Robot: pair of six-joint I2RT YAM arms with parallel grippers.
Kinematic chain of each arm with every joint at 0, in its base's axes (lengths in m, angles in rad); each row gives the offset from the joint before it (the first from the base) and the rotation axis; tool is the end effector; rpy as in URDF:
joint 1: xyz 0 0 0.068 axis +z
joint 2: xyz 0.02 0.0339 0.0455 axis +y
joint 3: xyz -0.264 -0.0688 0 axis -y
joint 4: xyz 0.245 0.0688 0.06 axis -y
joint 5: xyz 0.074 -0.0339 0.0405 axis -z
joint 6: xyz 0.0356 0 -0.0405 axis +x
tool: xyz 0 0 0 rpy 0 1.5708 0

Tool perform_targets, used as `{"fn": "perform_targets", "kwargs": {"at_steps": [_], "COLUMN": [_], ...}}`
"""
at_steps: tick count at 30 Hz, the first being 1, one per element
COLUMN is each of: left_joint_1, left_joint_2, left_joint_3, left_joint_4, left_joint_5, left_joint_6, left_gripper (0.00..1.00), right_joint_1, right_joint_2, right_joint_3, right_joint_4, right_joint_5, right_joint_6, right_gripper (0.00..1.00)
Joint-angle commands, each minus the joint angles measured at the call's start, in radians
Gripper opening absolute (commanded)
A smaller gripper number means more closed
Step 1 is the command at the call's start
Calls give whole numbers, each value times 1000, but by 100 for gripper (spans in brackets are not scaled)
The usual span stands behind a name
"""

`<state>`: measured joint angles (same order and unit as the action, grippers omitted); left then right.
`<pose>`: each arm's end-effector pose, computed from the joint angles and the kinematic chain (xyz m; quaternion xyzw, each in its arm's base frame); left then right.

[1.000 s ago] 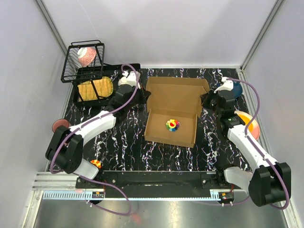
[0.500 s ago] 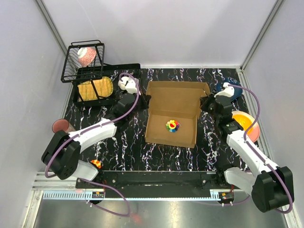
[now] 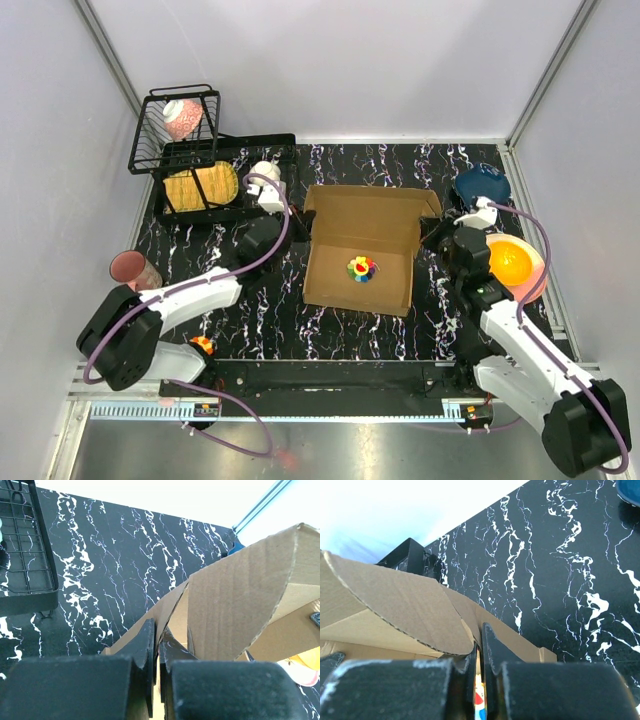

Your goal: Fold the paper box

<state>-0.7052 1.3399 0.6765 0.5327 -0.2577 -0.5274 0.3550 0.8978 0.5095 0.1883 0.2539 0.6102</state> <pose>0.2321 -0.1856 0.2528 -0.0182 0.7501 -0.2992 0.5895 0.2012 0.0650 0.2612 0.1772 0.7515 0.2046 0.6017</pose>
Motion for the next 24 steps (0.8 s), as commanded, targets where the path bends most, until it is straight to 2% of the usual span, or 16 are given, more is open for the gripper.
{"fn": "perform_targets", "kwargs": {"at_steps": [1,13,19,24], "left_joint_1": [-65,-132,-158,-175], "left_joint_2": [1,-71,-94,-105], "left_joint_3": [-75,-248,-243,-210], "left_joint_4": [-36,32,29,6], "left_joint_5": [5,-60,-37,-41], "left_joint_6": [-86,-201,-290,-299], "left_gripper": [0,0,0,0], "right_joint_1": [41,76,84,90], "right_joint_2": [0,-88,-100,-117], "right_joint_3": [-94,-199,-226,-232], "right_joint_4": [-159,-170,-170,-181], "right_joint_5": [-21,-7,-2,13], "right_joint_6": [100,195,223,212], "right_gripper": [0,0,0,0]}}
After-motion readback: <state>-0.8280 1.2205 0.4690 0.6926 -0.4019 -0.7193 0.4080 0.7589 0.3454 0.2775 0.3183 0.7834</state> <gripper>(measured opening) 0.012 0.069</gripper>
